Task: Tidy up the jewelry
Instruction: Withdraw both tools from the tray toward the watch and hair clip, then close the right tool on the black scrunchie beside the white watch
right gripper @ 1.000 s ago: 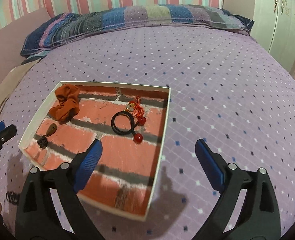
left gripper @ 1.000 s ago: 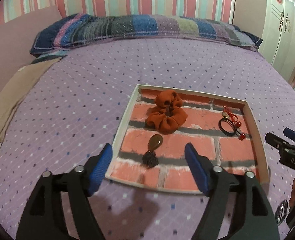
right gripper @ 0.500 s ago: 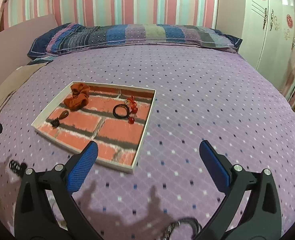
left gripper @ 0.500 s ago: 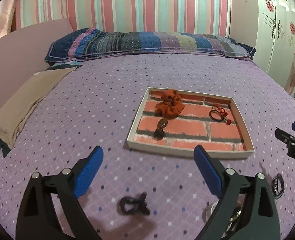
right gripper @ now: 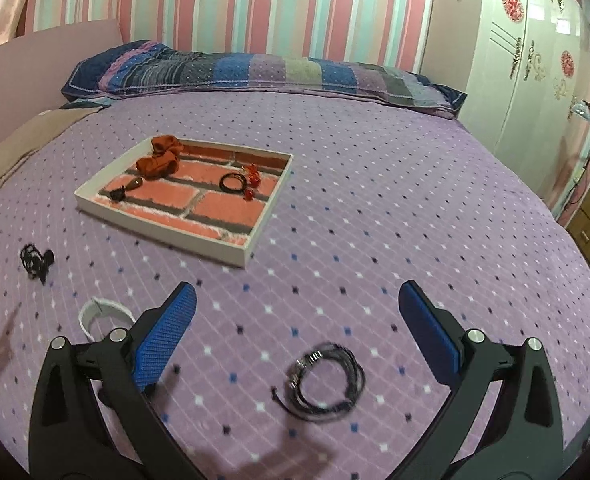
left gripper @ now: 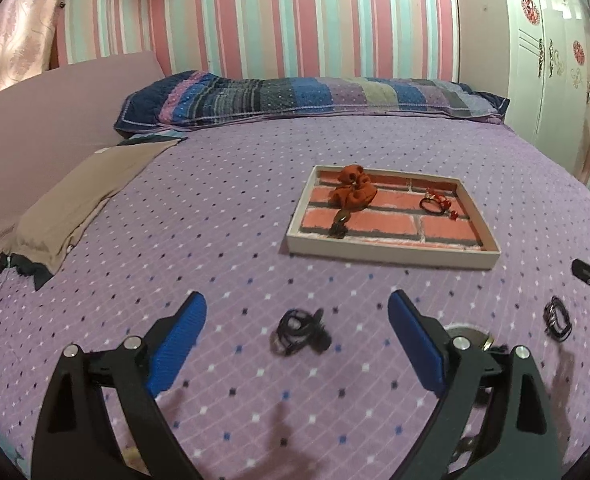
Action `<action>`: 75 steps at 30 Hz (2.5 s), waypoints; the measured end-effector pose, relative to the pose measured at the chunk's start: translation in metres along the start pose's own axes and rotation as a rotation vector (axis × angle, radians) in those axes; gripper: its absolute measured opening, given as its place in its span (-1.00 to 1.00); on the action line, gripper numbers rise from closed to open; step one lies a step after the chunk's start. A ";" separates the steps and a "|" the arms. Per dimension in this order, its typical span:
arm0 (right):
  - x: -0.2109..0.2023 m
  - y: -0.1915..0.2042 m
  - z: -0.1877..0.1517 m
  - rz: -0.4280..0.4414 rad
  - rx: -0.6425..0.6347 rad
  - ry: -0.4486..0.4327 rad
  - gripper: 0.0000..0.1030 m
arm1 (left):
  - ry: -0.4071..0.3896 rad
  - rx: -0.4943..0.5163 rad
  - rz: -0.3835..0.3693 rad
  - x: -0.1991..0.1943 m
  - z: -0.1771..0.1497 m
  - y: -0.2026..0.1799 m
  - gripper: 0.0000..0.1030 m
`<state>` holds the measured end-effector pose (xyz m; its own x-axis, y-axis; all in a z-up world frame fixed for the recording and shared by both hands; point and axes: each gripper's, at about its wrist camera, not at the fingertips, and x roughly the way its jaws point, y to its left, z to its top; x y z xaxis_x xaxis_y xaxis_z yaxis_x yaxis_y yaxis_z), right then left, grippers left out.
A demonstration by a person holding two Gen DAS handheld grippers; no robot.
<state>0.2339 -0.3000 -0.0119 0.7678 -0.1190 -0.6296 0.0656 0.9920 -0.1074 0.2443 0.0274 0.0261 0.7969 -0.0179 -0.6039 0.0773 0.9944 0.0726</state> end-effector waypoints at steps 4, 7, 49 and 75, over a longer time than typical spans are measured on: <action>-0.003 -0.006 -0.017 -0.012 0.011 0.013 0.91 | 0.021 -0.032 -0.002 0.000 -0.017 0.009 0.78; -0.001 -0.009 -0.029 -0.025 0.015 0.023 0.91 | 0.039 -0.039 0.019 0.006 -0.029 0.013 0.78; 0.030 0.098 -0.082 0.088 0.007 0.118 0.77 | 0.113 -0.018 0.000 0.094 -0.054 0.010 0.78; 0.047 0.097 -0.081 0.138 0.013 0.122 -0.72 | 0.170 0.007 -0.034 0.139 -0.046 0.003 0.78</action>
<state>0.2247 -0.2124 -0.1139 0.6869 0.0147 -0.7266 -0.0262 0.9996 -0.0046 0.3279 0.0330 -0.0947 0.6807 -0.0332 -0.7318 0.1075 0.9927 0.0549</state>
